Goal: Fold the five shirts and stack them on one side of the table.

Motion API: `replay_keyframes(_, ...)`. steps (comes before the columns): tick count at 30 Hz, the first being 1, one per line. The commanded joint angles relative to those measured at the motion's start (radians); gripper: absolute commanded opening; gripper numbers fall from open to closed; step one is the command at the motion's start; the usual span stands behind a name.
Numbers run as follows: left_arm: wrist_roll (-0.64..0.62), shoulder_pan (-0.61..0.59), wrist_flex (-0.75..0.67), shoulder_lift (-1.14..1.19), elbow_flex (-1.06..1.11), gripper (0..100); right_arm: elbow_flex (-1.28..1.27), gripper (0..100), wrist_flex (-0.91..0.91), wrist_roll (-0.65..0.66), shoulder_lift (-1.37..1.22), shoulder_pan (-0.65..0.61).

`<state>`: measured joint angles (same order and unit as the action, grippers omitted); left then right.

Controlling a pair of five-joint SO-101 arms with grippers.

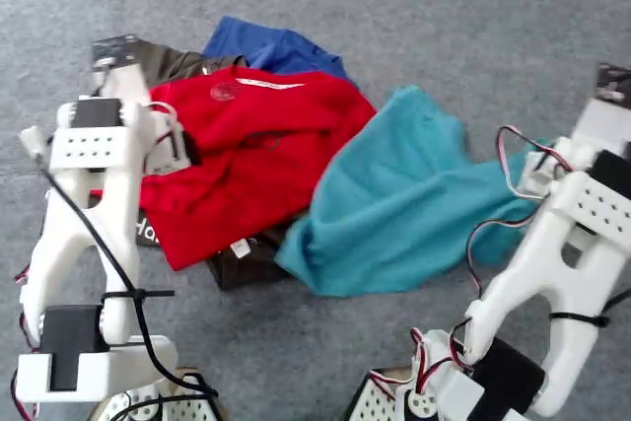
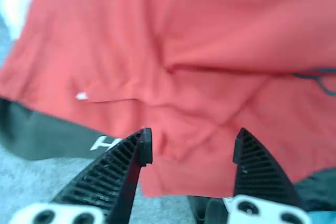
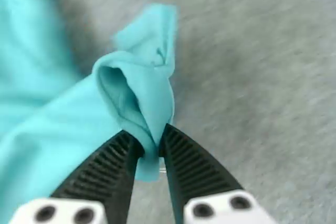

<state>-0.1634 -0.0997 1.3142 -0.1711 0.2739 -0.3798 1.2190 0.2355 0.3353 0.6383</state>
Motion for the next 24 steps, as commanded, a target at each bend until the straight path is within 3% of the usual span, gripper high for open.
replay_keyframes(1,0.0,0.076,-0.012,0.048,-0.102,27,0.007,1.3,-0.138,-0.068,0.01,0.08)
replay_keyframes(4,0.0,0.107,-0.008,0.196,-0.209,27,-0.016,1.3,-0.213,-0.181,0.002,0.109)
replay_keyframes(9,-0.008,0.166,0.075,0.465,-0.441,28,-0.137,1.4,-0.224,-0.245,-0.016,0.049)
replay_keyframes(11,-0.086,0.199,0.126,0.548,-0.526,32,-0.22,1.4,-0.276,-0.276,-0.025,0.02)
replay_keyframes(20,-0.144,0.303,0.23,0.861,-0.785,34,-0.57,1.4,-0.621,-0.282,-0.03,-0.127)
replay_keyframes(24,-0.184,0.245,0.232,1.045,-0.875,26,-0.657,1.4,-0.72,-0.287,-0.035,-0.147)
